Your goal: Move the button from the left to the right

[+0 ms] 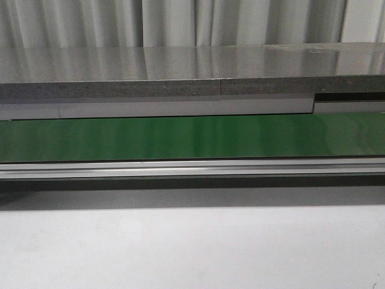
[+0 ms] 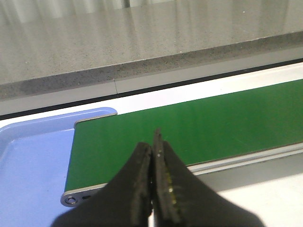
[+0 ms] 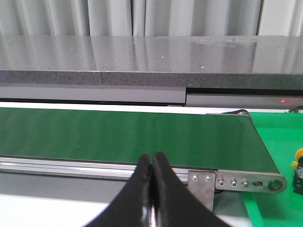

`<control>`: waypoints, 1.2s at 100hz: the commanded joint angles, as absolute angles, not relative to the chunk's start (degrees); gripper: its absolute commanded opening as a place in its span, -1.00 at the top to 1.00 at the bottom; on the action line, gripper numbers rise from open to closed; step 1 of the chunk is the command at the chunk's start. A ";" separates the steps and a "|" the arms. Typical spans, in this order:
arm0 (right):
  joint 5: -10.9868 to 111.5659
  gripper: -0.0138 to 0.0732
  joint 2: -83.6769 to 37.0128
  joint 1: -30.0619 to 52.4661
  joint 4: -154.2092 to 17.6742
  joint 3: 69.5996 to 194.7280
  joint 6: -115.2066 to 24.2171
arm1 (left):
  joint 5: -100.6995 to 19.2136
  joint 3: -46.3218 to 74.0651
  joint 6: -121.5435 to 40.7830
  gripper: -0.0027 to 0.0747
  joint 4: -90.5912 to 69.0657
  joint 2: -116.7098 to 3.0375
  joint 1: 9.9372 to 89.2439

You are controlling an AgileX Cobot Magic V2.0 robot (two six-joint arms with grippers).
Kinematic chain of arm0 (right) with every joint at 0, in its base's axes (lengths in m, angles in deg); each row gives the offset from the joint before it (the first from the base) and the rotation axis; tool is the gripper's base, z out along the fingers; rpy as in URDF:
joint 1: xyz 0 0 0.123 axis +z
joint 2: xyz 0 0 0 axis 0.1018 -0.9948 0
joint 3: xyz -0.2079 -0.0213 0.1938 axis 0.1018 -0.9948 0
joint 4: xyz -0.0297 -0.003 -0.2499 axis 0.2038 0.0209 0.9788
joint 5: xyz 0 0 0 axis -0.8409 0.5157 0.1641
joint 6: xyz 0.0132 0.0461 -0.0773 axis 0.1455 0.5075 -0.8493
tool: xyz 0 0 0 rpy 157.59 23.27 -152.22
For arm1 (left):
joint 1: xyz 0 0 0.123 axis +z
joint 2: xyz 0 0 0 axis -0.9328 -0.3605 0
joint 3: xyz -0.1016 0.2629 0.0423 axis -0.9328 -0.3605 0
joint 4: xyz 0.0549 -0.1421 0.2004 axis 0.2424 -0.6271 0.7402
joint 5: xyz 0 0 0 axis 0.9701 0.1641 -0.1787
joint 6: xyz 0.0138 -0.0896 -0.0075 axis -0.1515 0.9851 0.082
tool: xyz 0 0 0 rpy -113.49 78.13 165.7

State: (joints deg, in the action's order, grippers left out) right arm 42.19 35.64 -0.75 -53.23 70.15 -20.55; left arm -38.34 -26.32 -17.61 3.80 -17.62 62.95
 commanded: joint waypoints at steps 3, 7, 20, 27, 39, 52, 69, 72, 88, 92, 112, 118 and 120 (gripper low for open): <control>36.89 0.84 36.55 -0.75 -52.77 71.24 -20.63 | -42.48 -24.65 -17.48 0.98 3.04 -17.96 62.42; 36.89 0.84 36.55 -0.75 -52.77 71.24 -20.63 | -42.48 -24.65 -17.48 0.98 3.04 -17.96 62.42; 36.89 0.84 36.55 -0.75 -52.77 71.24 -20.63 | -44.15 -24.65 -17.48 0.98 3.19 -17.96 62.42; 36.89 0.84 36.55 -0.75 -52.77 71.24 -20.63 | -47.22 -24.65 -17.48 0.98 3.35 -17.96 62.42; 36.89 0.84 36.55 -0.75 -52.77 71.24 -20.63 | -50.70 -25.50 -16.74 0.98 5.50 -17.73 62.42; 36.89 0.84 36.55 -0.75 -52.77 71.24 -20.63 | -53.08 -29.11 -6.64 0.98 13.58 -15.26 63.04; 36.89 0.84 36.55 -0.75 -52.77 71.24 -20.63 | -53.57 -35.21 -1.79 0.98 16.19 -8.75 64.72; 36.89 0.84 36.55 -0.75 -52.77 71.24 -20.63 | -53.57 -36.18 -1.79 0.98 16.19 -7.51 65.04; 36.89 0.84 36.55 -0.75 -52.77 71.24 -20.63 | -53.57 -41.21 -1.79 0.98 16.32 -0.56 66.32; 36.89 0.84 36.55 -0.75 -52.77 71.24 -20.63 | -53.57 -42.32 -1.79 0.98 16.43 1.06 66.63; 36.89 0.84 36.55 -0.75 -52.77 71.24 -20.63 | -55.13 -45.66 -1.79 0.98 16.43 2.82 68.05; 36.89 0.84 36.55 -0.75 -52.77 71.24 -20.63 | -54.45 -45.66 -1.79 0.98 16.43 2.92 68.39; 36.89 0.84 36.55 -0.75 -52.77 71.24 -20.63 | -54.45 -45.66 -1.79 0.98 16.43 2.92 68.55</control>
